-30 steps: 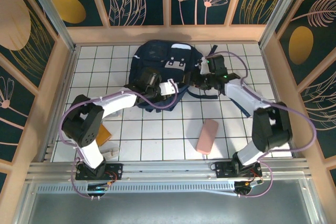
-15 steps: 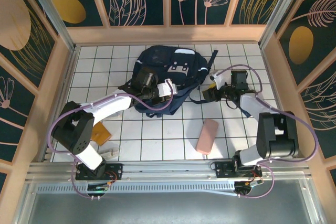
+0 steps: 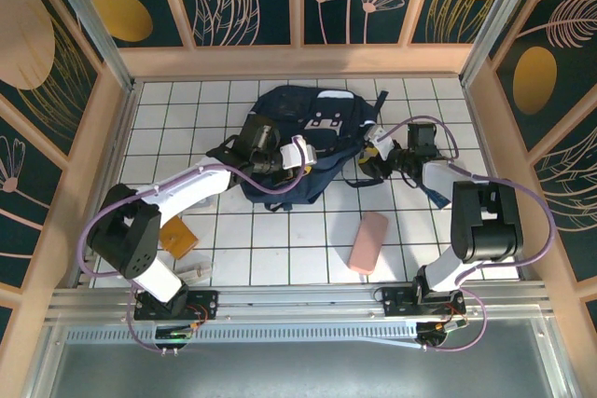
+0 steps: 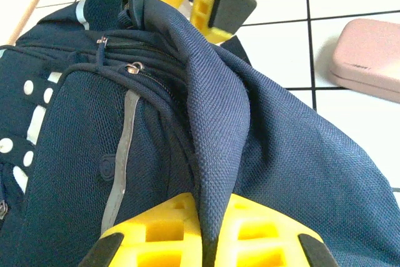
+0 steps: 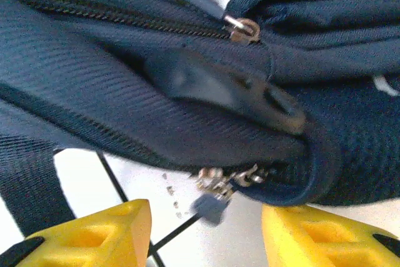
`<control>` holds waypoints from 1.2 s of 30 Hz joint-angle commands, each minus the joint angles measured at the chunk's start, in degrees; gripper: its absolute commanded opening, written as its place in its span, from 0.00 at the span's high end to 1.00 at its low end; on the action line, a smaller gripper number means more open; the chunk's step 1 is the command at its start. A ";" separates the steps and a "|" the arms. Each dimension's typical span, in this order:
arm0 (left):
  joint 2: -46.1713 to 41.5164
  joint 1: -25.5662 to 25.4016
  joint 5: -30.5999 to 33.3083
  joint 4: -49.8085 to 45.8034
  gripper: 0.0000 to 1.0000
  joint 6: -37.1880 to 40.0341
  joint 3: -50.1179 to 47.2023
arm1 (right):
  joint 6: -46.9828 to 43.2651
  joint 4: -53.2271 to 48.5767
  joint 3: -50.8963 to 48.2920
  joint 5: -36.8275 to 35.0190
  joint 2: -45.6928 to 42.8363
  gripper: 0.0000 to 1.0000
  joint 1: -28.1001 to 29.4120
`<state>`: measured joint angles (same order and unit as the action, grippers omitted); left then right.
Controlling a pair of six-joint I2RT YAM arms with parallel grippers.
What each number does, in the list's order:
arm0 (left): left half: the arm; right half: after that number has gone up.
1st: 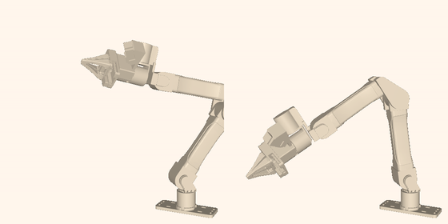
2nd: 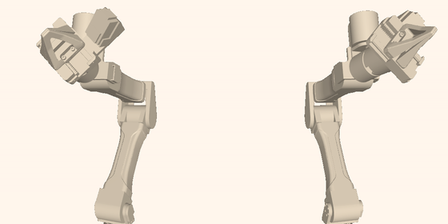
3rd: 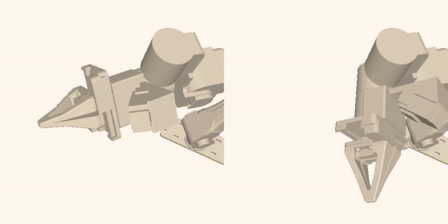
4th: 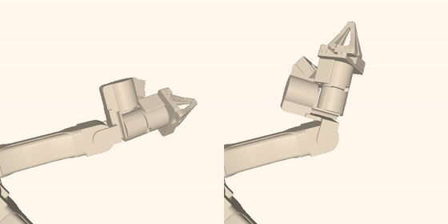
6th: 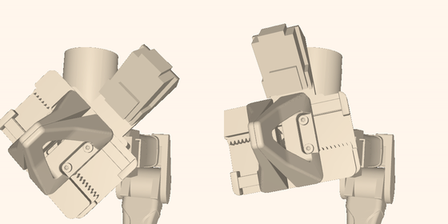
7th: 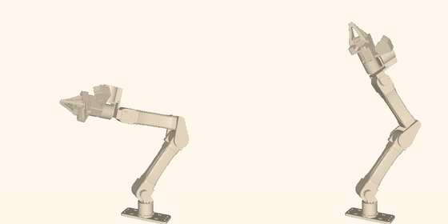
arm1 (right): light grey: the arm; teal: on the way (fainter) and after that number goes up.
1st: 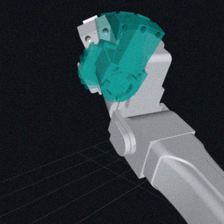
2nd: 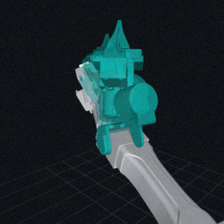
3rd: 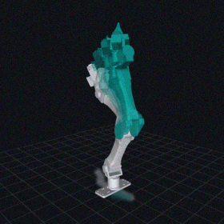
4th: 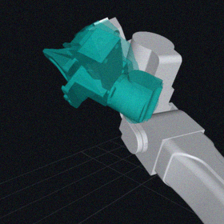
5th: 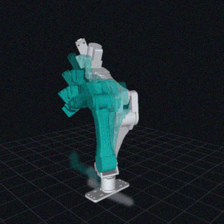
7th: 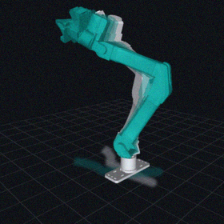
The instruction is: Pack the student bag
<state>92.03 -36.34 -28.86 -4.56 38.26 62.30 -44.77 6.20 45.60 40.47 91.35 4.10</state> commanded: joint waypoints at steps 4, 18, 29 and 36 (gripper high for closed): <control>-4.18 -0.32 -7.62 5.81 1.00 -0.76 2.08 | -3.74 4.44 -0.15 6.07 2.14 0.66 -0.93; -0.27 0.72 3.89 3.92 1.00 -8.76 5.92 | -12.04 -12.42 2.72 6.32 -2.68 1.00 -1.72; 4.20 0.64 5.37 -1.78 1.00 -3.49 7.91 | -17.27 -33.44 12.29 3.59 -5.61 1.00 5.51; 5.09 0.57 -1.01 3.68 1.00 -12.48 8.16 | -15.89 -35.59 15.23 2.19 -6.70 1.00 18.21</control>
<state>96.49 -36.12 -25.93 -7.99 31.20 68.05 -60.77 -25.58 58.50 38.94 86.87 17.76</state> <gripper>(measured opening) 0.057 0.038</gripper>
